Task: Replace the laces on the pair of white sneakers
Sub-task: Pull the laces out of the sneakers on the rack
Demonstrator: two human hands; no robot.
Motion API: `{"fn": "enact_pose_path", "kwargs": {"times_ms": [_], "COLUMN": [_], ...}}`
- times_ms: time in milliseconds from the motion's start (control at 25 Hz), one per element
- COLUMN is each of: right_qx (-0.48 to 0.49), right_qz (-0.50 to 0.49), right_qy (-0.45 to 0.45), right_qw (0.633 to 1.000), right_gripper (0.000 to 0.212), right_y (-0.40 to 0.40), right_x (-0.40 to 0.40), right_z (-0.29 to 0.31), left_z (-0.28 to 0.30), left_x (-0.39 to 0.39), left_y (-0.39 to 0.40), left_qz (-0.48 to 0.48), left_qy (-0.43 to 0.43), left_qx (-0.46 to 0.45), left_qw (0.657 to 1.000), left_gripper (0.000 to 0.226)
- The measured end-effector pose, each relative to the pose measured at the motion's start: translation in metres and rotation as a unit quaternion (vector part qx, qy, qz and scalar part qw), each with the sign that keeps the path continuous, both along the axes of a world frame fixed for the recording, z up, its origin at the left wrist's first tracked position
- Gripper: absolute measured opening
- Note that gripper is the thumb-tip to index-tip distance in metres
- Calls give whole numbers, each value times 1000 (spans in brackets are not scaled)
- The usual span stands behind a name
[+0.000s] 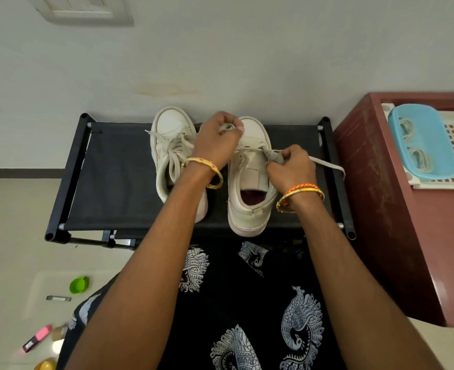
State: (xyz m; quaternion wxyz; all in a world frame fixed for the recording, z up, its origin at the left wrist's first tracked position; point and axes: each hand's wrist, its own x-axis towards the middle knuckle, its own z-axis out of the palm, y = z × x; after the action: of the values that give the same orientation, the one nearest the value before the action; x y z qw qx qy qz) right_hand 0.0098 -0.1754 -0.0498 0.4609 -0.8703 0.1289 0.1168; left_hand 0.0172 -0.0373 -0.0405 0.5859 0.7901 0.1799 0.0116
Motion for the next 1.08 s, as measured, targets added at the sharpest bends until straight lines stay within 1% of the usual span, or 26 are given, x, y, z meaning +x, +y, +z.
{"fn": "enact_pose_path", "kwargs": {"times_ms": [80, 120, 160, 240, 440, 520, 640, 680, 720, 760, 800, 840, 920, 1000, 1080], "right_qx": [-3, -4, -7, -15, -19, -18, -14, -12, -11, -11, -11, -11, -11, -8, -7], "right_qz": [5, 7, 9, 15, 26, 26, 26, 27, 27, 25, 23, 19, 15, 14, 9], "right_qy": [-3, -4, -6, -11, -17, -17, -14, -13, -11, -8, -6, -3, 1, 6, 7], "right_qw": [1000, 1000, 1000, 1000, 999, 999, 999, 999, 1000, 1000, 1000, 1000, 1000, 1000, 1000], "right_gripper": [13, 13, 13, 14, 15, 15, 14, 14, 14, 15, 15, 16, 18, 18, 18], "right_y": [1, 1, 2, 4, 5, 4, 3, 3, 2, 2, 2, 2, 2, 3, 3], "right_x": [-1, -1, -2, -2, -3, -3, -3, -2, -2, -1, -1, -1, -1, -2, -3], "right_z": [0, 0, 0, 0, 2, 2, 3, 3, 3, 3, 3, 3, 3, 4, 5], "left_z": [-5, -6, -6, -3, -1, -4, -10, -8, -5, -2, 2, 7, 12, 12, 11], "left_x": [-5, -6, -7, -5, -3, -3, 1, 2, 2, 3, 2, 2, 1, 2, 5], "left_y": [-9, -14, -18, -22, -30, -31, -25, -21, -16, -11, -7, -3, 1, 2, 3], "left_qz": [-82, -93, -91, -78, -64, -76, -76, -69, -58, -44, -24, -1, 46, 70, 82], "left_qy": [40, 55, 65, 79, 91, 91, 95, 95, 78, 49, 24, 3, -16, -19, -40], "left_qx": [154, 202, 225, 236, 210, 218, 253, 231, 169, 84, -3, -75, -193, -298, -368], "left_qw": [984, 973, 968, 966, 971, 969, 960, 966, 981, 994, 999, 997, 980, 952, 925], "left_gripper": [9, 14, 19, 23, 21, 21, 18, 13, 9, 10, 12, 15, 21, 21, 22]}}
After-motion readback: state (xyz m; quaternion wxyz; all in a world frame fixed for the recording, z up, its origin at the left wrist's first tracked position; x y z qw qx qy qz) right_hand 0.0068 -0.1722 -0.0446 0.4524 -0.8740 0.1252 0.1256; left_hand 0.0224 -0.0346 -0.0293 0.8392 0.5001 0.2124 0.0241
